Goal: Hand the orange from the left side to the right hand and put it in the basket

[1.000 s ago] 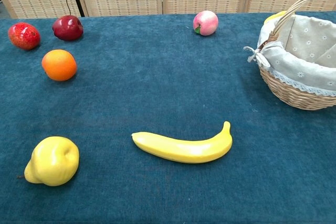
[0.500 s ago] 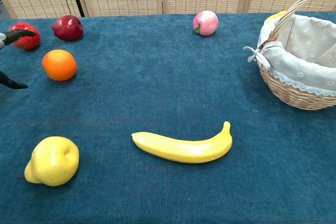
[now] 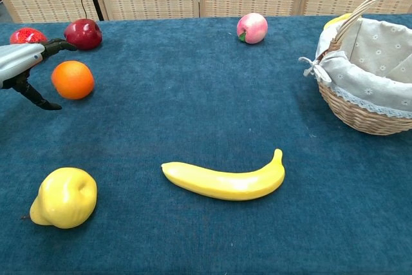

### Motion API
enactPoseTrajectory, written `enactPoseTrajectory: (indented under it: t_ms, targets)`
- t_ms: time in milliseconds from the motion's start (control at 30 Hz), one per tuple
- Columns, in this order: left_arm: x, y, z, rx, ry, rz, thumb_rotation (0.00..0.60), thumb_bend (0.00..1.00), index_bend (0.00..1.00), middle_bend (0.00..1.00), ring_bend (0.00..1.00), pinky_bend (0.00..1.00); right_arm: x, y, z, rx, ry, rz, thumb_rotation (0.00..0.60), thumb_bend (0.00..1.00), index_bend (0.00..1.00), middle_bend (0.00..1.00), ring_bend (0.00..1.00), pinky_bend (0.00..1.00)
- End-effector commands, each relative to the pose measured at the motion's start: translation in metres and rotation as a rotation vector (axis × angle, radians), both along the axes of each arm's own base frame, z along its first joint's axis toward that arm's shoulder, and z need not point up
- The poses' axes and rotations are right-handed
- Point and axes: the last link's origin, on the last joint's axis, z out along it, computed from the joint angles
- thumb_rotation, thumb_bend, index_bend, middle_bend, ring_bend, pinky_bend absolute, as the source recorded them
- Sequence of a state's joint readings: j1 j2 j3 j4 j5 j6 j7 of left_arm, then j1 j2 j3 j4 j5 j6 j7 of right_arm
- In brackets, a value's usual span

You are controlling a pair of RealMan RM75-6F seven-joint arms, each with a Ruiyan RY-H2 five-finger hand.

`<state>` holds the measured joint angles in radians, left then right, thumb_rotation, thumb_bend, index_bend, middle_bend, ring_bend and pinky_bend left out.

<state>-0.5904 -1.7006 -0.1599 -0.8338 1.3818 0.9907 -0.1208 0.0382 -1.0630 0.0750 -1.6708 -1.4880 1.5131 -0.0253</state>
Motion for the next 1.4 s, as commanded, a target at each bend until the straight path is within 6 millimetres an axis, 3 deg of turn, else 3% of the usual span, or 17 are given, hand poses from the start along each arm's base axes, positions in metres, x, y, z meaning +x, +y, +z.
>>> enactPoseTrajectory:
  t_ms: [33, 167, 233, 300, 367, 533, 667, 967, 1267, 1400]
  targets:
    - [0.004, 0.005, -0.006, -0.006, 0.005, -0.005, 0.6, 0.01, 0.14, 0.0, 0.0, 0.01, 0.0, 0.0, 0.0, 0.003, 0.0, 0.001, 0.6, 0.0, 0.22, 0.04, 0.0, 0.0]
    - [0.01, 0.009, -0.013, 0.016, 0.005, -0.035, 0.6, 0.04, 0.25, 0.07, 0.04, 0.15, 0.001, 0.0, -0.001, 0.009, -0.004, 0.003, 0.6, 0.0, 0.22, 0.04, 0.0, 0.0]
    - [0.01, 0.009, -0.015, 0.031, 0.009, -0.045, 0.6, 0.1, 0.39, 0.21, 0.16, 0.3, 0.001, 0.0, -0.002, 0.011, -0.005, 0.004, 0.6, 0.0, 0.22, 0.04, 0.0, 0.0]
    - [0.011, 0.009, -0.017, 0.06, 0.008, -0.053, 0.6, 0.22, 0.62, 0.43, 0.34, 0.45, 0.001, 0.0, -0.002, 0.014, -0.007, 0.005, 0.6, 0.0, 0.22, 0.04, 0.0, 0.0]
    - [0.012, 0.008, -0.019, 0.091, 0.008, -0.061, 0.6, 0.28, 0.71, 0.54, 0.44, 0.53, 0.002, 0.0, -0.003, 0.018, -0.011, 0.007, 0.6, 0.0, 0.22, 0.04, 0.0, 0.0]
    - [0.009, -0.001, -0.02, 0.141, -0.026, -0.07, 0.6, 0.3, 0.72, 0.59, 0.48, 0.56, 0.003, 0.001, -0.003, 0.022, -0.017, 0.011, 0.6, 0.0, 0.22, 0.04, 0.0, 0.0]
    - [0.025, -0.01, -0.016, 0.162, -0.094, -0.138, 0.6, 0.3, 0.72, 0.59, 0.48, 0.56, 0.003, 0.001, -0.004, 0.028, -0.017, 0.011, 0.6, 0.0, 0.22, 0.04, 0.0, 0.0]
    - [0.114, -0.028, -0.019, 0.104, -0.108, -0.324, 0.6, 0.3, 0.72, 0.59, 0.48, 0.56, 0.001, 0.001, -0.005, 0.034, -0.013, -0.002, 0.6, 0.0, 0.22, 0.04, 0.0, 0.0]
    - [0.156, -0.024, -0.04, 0.022, -0.084, -0.34, 0.6, 0.3, 0.72, 0.59, 0.48, 0.56, 0.002, 0.006, -0.003, 0.031, -0.017, -0.002, 0.6, 0.0, 0.22, 0.04, 0.0, 0.0]
    - [0.181, -0.021, -0.06, -0.033, -0.101, -0.35, 0.6, 0.3, 0.72, 0.59, 0.48, 0.56, 0.001, 0.009, 0.0, 0.02, -0.021, -0.007, 0.6, 0.0, 0.22, 0.04, 0.0, 0.0]
